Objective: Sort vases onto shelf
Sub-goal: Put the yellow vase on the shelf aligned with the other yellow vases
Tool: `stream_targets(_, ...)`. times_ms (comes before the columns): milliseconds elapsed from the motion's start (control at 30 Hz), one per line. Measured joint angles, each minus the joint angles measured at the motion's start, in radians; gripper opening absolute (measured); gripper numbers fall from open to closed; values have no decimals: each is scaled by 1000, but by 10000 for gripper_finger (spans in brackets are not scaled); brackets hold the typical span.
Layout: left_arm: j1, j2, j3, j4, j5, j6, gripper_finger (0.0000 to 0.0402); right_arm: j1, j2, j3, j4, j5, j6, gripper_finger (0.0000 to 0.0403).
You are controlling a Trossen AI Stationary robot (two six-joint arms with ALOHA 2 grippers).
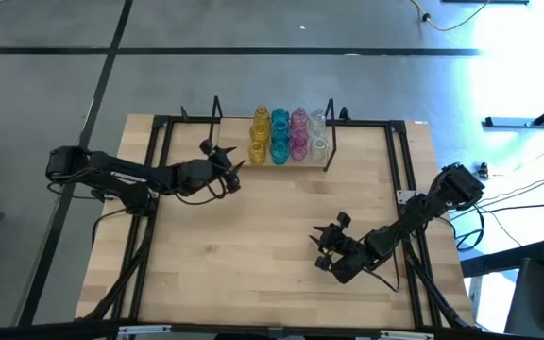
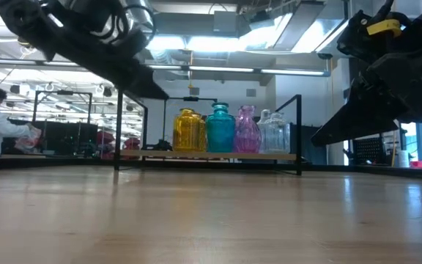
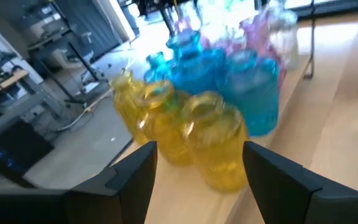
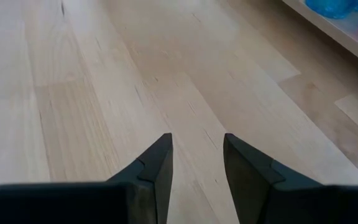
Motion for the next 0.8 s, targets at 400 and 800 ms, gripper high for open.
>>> stream_targets(400, 110, 149, 59, 39, 57, 31, 231, 0, 0, 0, 6, 4, 1, 127)
stream_targets(800, 115, 185, 53, 48, 65, 33, 231, 0, 0, 0, -1, 3, 1, 127)
